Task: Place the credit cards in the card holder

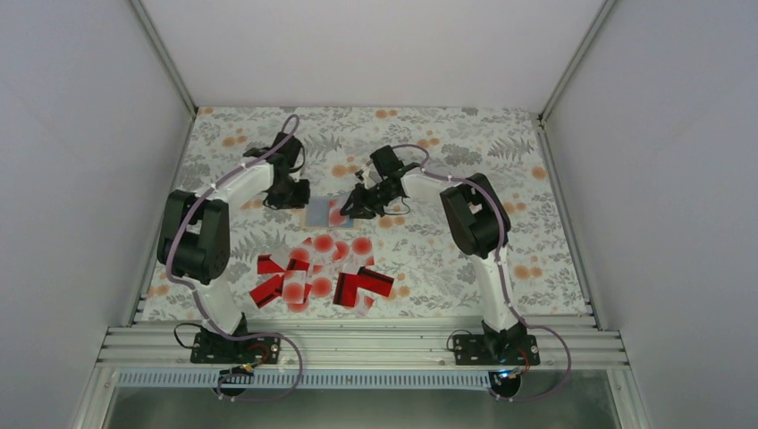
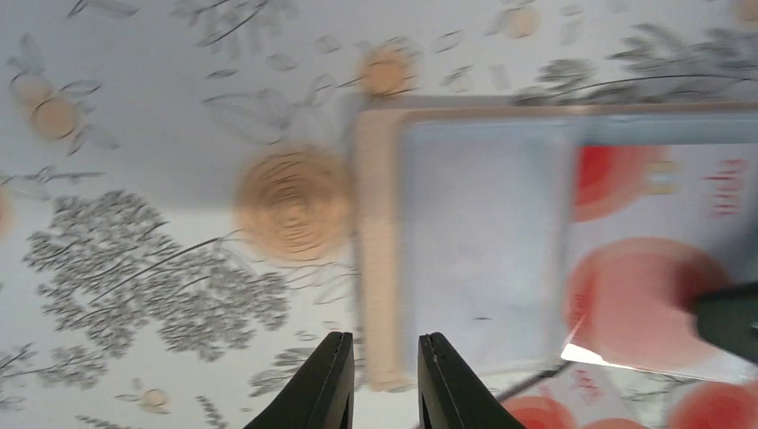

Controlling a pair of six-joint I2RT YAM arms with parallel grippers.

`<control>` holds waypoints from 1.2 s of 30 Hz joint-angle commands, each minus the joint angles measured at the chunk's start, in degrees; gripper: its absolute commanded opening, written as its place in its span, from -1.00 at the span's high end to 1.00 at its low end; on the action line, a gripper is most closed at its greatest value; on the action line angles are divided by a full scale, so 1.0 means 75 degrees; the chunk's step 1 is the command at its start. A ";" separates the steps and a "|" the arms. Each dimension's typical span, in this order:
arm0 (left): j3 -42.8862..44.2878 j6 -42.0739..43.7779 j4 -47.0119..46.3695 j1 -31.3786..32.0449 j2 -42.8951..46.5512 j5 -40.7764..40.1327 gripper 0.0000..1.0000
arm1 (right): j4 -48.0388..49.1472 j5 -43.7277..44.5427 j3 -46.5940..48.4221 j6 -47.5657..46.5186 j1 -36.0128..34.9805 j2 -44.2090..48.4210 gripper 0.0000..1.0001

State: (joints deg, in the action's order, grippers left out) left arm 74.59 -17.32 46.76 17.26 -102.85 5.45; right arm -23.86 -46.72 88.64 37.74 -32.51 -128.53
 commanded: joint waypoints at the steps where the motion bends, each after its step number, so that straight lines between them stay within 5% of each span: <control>1: -0.0332 0.0290 -0.0007 -0.0433 -0.0281 -0.0051 0.56 | -0.0305 0.0128 0.0355 -0.0089 -0.0125 -0.0185 0.54; 7: -0.0493 0.0407 -0.0323 -0.0619 -0.0611 0.0526 0.43 | -0.0536 0.0279 0.0663 -0.0160 -0.0208 -0.0227 0.52; 25: -0.0878 0.0296 -0.1231 -0.1031 -0.0910 0.2660 0.44 | -0.1127 0.0321 0.2018 -0.0295 -0.0565 -0.0817 0.43; 36: -0.1015 0.0247 -0.1269 -0.1152 -0.0701 0.3031 0.46 | -0.1186 0.0057 0.2705 -0.0193 -0.0717 -0.1302 0.32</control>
State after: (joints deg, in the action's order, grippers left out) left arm 68.03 -15.07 37.56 8.97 -109.25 25.65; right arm -32.08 -44.82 105.80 36.40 -36.45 -136.18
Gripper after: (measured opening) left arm 0.273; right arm 0.324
